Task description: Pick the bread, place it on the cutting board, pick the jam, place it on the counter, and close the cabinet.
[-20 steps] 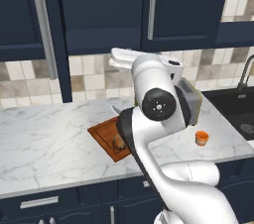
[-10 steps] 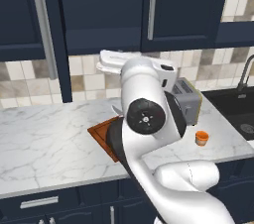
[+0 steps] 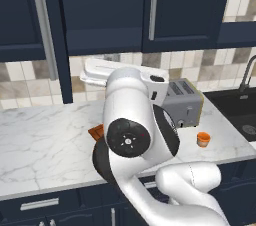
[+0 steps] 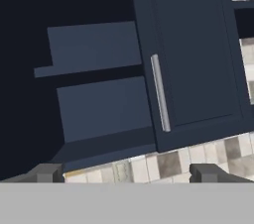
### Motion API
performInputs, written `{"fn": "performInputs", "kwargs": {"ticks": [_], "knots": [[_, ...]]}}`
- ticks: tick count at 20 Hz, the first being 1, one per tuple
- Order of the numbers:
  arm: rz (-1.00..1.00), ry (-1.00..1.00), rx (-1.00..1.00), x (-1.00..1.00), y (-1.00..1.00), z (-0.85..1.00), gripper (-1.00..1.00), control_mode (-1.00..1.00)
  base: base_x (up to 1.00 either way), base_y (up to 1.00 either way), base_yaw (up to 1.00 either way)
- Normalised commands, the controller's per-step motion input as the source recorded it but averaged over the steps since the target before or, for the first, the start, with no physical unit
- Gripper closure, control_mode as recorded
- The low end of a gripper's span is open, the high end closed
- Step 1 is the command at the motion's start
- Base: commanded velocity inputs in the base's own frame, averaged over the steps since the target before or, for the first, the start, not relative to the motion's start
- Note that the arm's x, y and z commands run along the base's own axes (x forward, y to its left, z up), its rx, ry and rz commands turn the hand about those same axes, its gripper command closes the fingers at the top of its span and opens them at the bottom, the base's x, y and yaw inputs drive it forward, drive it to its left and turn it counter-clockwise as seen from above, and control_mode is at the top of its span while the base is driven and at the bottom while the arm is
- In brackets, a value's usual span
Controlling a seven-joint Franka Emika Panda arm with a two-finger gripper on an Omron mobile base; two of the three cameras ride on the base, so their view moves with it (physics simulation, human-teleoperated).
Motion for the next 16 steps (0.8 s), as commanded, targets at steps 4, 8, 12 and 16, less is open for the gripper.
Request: {"fn": "performInputs", "kwargs": {"ticks": [4,8,12,16], "knots": [[0.0,0.0,0.0,-0.28,0.34,0.0,-1.0,-1.0,0.0,0.0,0.0],[0.0,0.0,-0.01,-0.16,0.33,0.0,-1.0,-1.0,0.0,0.0,0.0],[-0.01,0.0,-0.02,-0.01,0.36,0.0,-1.0,-1.0,0.0,0.0,0.0],[-0.01,0.0,-0.03,0.0,0.4,0.0,-1.0,-1.0,0.0,0.0,0.0]]}}
